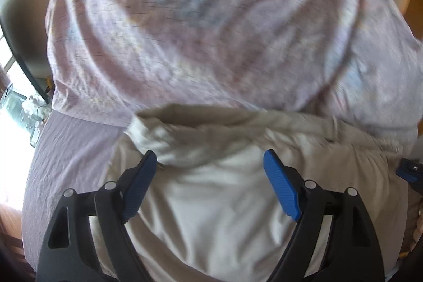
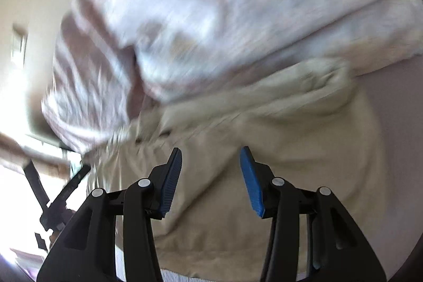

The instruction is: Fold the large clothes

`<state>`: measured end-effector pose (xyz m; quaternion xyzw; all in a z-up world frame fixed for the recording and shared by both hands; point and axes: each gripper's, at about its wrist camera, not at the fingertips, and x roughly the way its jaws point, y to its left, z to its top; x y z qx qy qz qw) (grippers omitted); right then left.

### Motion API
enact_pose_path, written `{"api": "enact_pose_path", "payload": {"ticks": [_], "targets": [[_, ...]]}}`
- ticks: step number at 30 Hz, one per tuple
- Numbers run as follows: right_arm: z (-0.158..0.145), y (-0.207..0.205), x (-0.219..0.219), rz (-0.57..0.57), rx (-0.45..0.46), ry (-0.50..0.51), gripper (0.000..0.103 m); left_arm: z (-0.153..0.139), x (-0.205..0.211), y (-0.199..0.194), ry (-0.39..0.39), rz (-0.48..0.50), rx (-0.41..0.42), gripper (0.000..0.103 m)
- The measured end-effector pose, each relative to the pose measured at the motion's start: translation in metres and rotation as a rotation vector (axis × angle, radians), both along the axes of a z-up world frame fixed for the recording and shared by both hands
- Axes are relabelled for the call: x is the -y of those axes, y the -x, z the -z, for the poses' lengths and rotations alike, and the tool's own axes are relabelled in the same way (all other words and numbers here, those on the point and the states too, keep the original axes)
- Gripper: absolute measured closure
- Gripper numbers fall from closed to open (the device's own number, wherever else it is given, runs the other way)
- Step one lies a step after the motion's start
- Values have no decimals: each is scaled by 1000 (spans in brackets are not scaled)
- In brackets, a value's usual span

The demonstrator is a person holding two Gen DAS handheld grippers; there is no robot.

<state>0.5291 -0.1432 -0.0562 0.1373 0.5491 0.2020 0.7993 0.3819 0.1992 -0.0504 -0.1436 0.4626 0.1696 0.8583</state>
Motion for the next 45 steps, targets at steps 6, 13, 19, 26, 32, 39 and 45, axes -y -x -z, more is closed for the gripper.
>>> {"api": "enact_pose_path", "payload": {"ticks": [6,13,19,26,32,39,45], "targets": [[18,9,-49,-93,-16,134,55,6,30,0,-60,52,-34,20],[38,4,-74,-109,28,252,98,5,39,3,-87,89,-36,20],[33,-21,-86,-27,102,276,100,2,44,6,-95,124,-26,19],[49,-40,-102,5,101,328,100,17,50,10,-118,158,-23,15],[72,-41,-110,-9,86,289,99,47,38,-4,-113,99,-36,11],[66,-27,-67,-45,93,146,72,76,22,-25,-135,27,-65,4],[35,16,-1,36,278,118,56,84,18,-27,-123,22,-59,2]]}}
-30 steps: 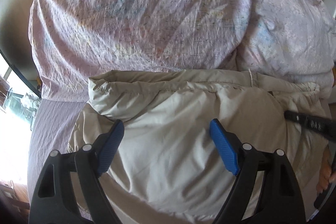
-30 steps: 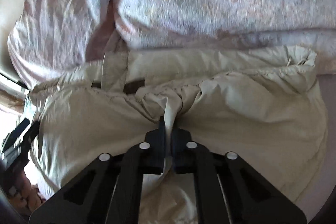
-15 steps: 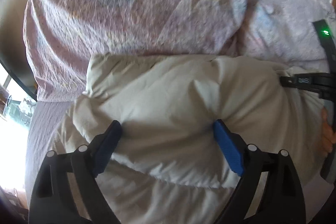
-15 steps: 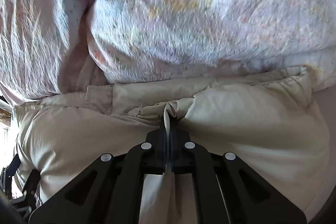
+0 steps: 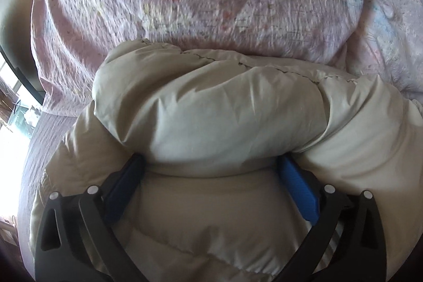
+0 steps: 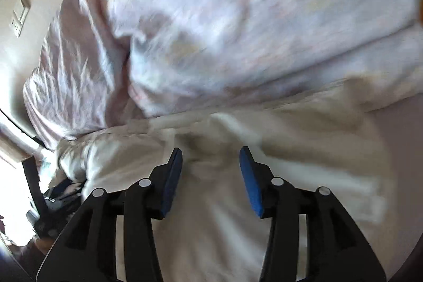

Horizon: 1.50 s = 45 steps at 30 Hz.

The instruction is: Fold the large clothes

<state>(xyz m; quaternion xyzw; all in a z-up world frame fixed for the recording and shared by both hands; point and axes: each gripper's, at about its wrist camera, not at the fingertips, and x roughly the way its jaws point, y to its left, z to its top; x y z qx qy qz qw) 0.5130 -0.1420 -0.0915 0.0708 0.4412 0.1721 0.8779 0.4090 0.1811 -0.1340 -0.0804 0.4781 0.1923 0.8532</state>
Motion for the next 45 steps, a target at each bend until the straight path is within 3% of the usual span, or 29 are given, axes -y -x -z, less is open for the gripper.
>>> {"api": "enact_pose_path", "payload": {"ticks": [5,7,14,29,45], "targets": [[18,-7,42,85,-2,160,56,6,-6,2,7,-4,1,2],[26,-8,47,97,-15,179,56,10,-9,1,11,-3,0,2],[51,-22,26,72,-6,346,49,14,-11,2,12,4,7,2],[74,-32,18,60,98,356,43,34,-12,7,11,9,62,2],[71,-23,21,74,168,362,42,54,-6,26,-18,2,110,2]]}}
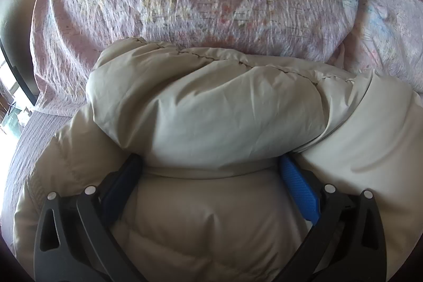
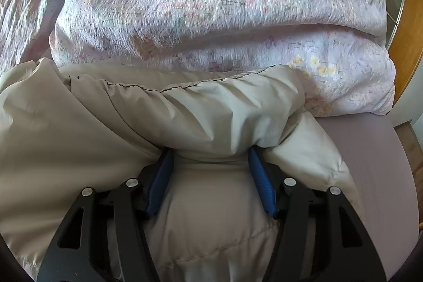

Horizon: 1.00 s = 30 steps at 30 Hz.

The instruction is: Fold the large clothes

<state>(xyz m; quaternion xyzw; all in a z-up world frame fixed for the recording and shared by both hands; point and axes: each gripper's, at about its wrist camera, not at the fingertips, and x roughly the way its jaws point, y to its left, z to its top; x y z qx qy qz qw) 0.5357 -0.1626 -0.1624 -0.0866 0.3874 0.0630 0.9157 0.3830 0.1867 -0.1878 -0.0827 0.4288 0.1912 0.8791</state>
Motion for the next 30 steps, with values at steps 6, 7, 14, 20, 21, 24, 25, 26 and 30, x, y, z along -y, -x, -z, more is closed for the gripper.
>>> {"api": "enact_pose_path", "payload": {"ticks": [6,7,14,20,21,24,25,26,30], "targets": [[-1,0,-2,-3,-3,12,42,6,4,5,-12,-3,12,2],[-1,-3,-2,-5,-4,15,42,7,3,5,-12,-2,14,2],[3,-3,-4,-16,-14,31,42,10,7,8,-16,-2,17,2],[-5,-12,-7,-2,-82,40,39,4,10,16,-21,1,-14,2],[-9,-13,-6,6,-107,36,35,1,10,19,-21,0,-26,2],[-26,-9,4,18,-144,0,20,-12,10,35,-20,-2,-36,2],[-33,-5,10,32,-139,-8,19,-17,10,42,-27,-1,-39,2],[-37,-1,15,45,-140,-14,19,-22,9,49,-34,-2,-41,2],[-53,11,47,110,-198,-107,14,-46,1,74,-62,-23,-44,2]]}}
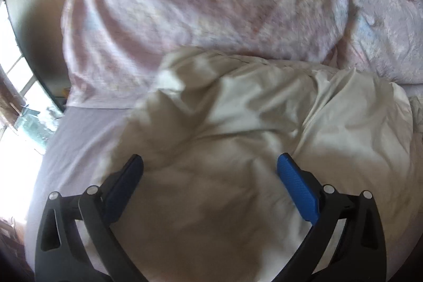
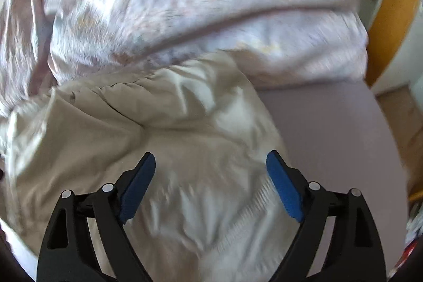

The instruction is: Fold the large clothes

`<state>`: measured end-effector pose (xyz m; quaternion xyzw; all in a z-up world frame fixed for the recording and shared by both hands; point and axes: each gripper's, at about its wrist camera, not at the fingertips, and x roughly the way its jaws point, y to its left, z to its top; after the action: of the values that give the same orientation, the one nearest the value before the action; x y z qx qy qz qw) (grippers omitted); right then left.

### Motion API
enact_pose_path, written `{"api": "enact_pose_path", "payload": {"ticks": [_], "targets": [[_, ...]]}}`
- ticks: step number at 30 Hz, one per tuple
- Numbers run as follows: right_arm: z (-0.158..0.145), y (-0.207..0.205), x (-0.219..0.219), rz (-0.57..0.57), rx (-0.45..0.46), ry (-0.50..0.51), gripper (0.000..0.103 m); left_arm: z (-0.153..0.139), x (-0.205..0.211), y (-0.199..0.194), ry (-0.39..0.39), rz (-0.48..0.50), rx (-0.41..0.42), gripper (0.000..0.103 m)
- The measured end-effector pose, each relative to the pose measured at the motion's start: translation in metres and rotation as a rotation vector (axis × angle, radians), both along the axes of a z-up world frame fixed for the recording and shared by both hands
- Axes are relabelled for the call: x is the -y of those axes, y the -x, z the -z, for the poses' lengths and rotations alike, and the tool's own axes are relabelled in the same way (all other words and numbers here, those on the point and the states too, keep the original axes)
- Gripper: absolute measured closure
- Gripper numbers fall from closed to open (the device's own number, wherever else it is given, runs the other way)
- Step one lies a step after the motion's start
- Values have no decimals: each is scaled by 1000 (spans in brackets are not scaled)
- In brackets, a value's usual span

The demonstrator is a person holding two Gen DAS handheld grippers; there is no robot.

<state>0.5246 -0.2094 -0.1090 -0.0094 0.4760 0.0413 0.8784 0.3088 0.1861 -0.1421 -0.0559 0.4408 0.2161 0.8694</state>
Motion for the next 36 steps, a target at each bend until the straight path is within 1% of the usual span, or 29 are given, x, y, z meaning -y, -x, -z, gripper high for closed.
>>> {"api": "enact_pose_path", "payload": {"ticks": [1,4,6,7,11,12,13,15,18,20,21,23,25,26,28,29,31,32,34,36], "targets": [[-3,3,10,24,-26,-34,12,-6,-4,9,-9,-12,-2,2],[-3,9,34,91,-89,-104,10,-17,-20,27,0,-46,-5,2],[2,12,48,128,-133,-164,10,-19,-33,40,33,-82,-17,2],[9,13,57,158,-177,-217,10,-22,-41,45,51,-97,-24,2],[35,19,79,247,-310,-364,10,-8,-56,59,185,-155,-58,3],[39,24,78,256,-324,-387,10,-1,-60,61,243,-171,-66,3],[45,26,80,265,-342,-423,10,3,-65,61,279,-183,-68,3],[51,27,80,280,-357,-460,10,11,-68,60,351,-209,-72,5],[61,29,77,297,-376,-526,14,16,-68,57,412,-229,-74,13],[63,31,74,307,-364,-538,24,18,-65,52,419,-227,-75,18],[65,37,71,308,-366,-556,32,18,-65,49,427,-227,-72,23],[63,39,67,327,-362,-559,36,20,-67,43,433,-238,-74,26],[59,37,61,332,-355,-529,44,20,-68,40,439,-244,-72,33],[56,36,57,332,-351,-510,46,20,-66,37,435,-244,-73,35],[48,39,52,333,-343,-479,54,15,-58,37,417,-235,-77,44],[45,39,49,335,-339,-461,56,13,-57,37,409,-232,-79,46],[41,39,41,329,-326,-431,64,10,-55,39,402,-228,-78,56],[38,39,38,326,-318,-420,66,9,-54,40,399,-228,-77,59],[34,42,34,318,-305,-405,73,4,-52,41,394,-223,-72,68],[28,45,29,310,-283,-396,76,-1,-46,44,376,-209,-67,72]]}}
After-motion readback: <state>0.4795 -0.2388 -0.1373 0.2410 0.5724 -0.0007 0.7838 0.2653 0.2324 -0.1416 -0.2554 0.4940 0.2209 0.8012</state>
